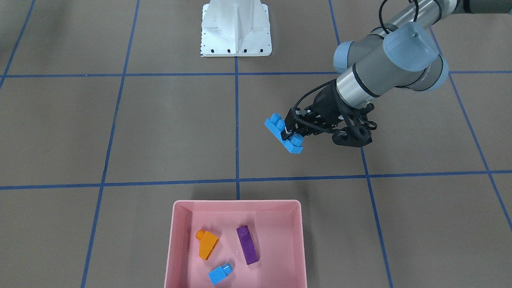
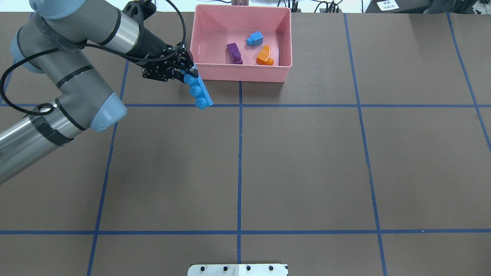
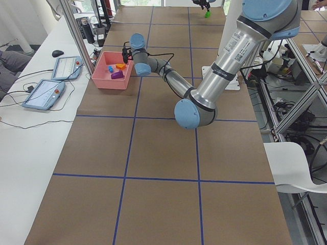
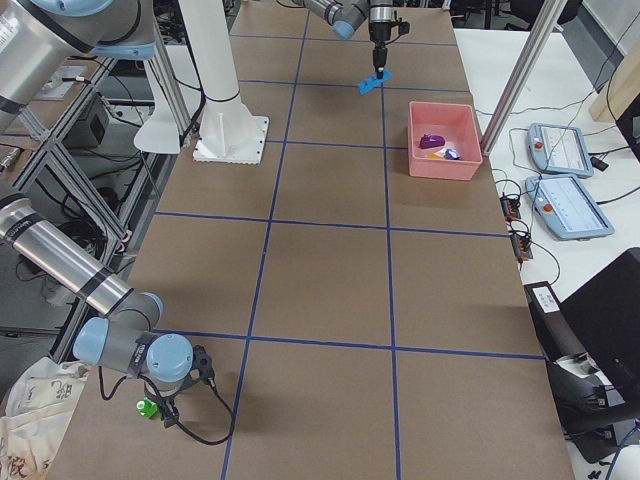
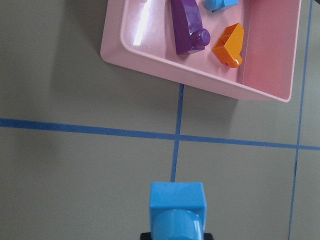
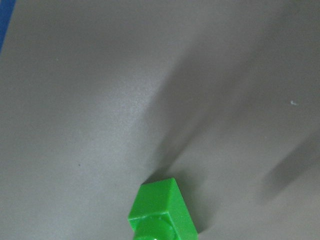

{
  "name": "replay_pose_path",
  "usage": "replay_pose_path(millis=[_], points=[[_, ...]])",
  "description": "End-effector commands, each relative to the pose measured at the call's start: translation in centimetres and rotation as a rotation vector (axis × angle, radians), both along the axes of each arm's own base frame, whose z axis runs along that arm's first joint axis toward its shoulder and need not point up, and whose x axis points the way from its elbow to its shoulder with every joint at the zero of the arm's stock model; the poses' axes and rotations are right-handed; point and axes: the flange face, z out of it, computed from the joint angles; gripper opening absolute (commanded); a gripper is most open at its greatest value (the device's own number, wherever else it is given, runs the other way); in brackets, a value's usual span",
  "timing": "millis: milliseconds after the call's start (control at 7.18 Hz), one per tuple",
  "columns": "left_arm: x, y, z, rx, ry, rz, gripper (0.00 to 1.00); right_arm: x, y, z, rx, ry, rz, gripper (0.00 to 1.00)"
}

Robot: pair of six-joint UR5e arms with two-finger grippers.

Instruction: Put all blocks into box

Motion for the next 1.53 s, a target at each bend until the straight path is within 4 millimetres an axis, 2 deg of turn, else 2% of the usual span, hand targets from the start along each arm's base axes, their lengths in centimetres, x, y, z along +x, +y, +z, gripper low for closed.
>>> replay_pose_path(millis=[0, 279, 418, 696, 836, 975, 1114, 1254, 1393], points=[[3.0, -5.6, -6.2, -0.105, 0.011, -0.181, 0.0, 0.1, 0.4, 0.4, -0.008, -0.001, -0.002, 1.0], [5.1, -10.0, -11.6, -0.233, 0.06, -0.363, 0.0, 0.1, 0.8, 0.9, -0.019, -0.001, -0.006, 1.0], [5.7, -11.6, -10.5, -0.273, 0.084, -0.447, 0.0, 0.2, 1.1, 1.2, -0.029, 0.001, -0.005, 1.0], [6.4, -13.7, -10.1, -0.304, 0.079, -0.567, 0.0, 0.0, 1.8, 1.7, -0.05, -0.024, 0.006, 1.0], [7.8, -14.7, -9.2, -0.308, 0.048, -0.624, 0.0, 0.0, 2.2, 2.0, -0.059, -0.029, 0.008, 0.99], [8.3, -15.1, -8.1, -0.302, 0.044, -0.65, 0.0, -0.1, 2.3, 2.1, -0.065, -0.048, 0.013, 0.98], [8.9, -15.4, -7.2, -0.294, 0.028, -0.695, 0.0, -0.2, 2.0, 2.1, -0.065, -0.054, 0.018, 0.93], [9.3, -15.5, -6.5, -0.3, 0.016, -0.695, 0.0, -0.2, 1.7, 2.1, -0.064, -0.054, 0.022, 0.8], [10.2, -15.1, -5.9, -0.304, 0.004, -0.686, 0.0, -0.3, 1.6, 2.1, -0.064, -0.053, 0.024, 0.61]])
